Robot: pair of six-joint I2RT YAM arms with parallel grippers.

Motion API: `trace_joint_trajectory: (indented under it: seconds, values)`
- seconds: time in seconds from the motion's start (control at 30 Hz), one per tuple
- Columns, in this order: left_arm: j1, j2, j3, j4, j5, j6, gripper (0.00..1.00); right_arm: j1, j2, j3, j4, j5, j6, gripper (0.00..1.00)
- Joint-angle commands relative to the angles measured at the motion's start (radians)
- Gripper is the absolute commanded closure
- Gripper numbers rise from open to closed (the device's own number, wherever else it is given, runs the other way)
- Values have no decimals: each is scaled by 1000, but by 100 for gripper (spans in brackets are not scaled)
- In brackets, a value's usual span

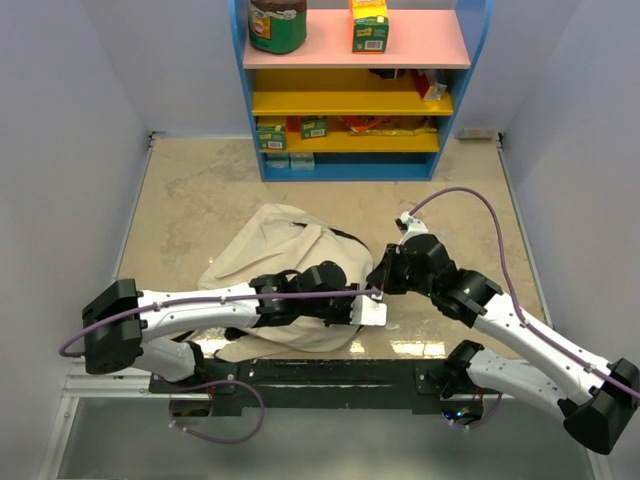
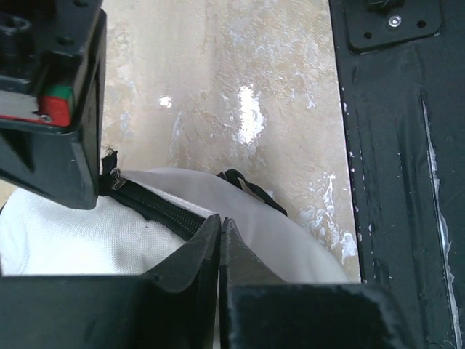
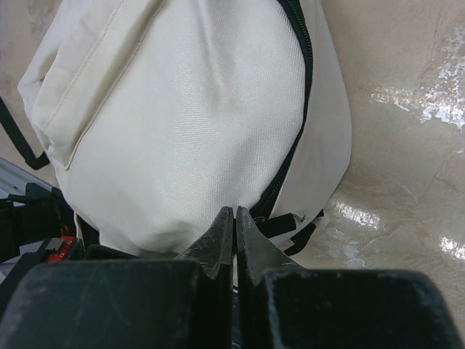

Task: Pack the student bag
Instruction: Zip the student bag at the center of the board.

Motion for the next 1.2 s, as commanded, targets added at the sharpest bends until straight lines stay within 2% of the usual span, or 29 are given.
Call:
trace_joint_trajectory:
  seconds: [0.0, 0.07, 0.3, 0.47, 0.6, 0.87, 1.17]
  values:
    - [-4, 19, 40, 6, 117, 6, 97, 5, -20, 34, -5, 18, -4, 100]
    - [-6, 21, 51, -11, 145, 22, 100, 6, -15, 20, 3, 35, -5, 100]
    - [-9, 22, 109, -124, 397, 166, 100, -2, 72, 43, 8, 169, -37, 100]
    - [-43, 7, 137, -259, 505, 284, 100, -74, 118, 43, 40, 172, -86, 100]
    - [-75, -7, 124, -308, 510, 339, 100, -129, 140, 60, 43, 176, -122, 100]
    - [-99, -17, 130, -402, 547, 451, 100, -138, 212, 123, 67, 230, -122, 100]
    - [-145, -22, 164, -539, 582, 626, 100, -144, 437, 213, 189, 233, -165, 100]
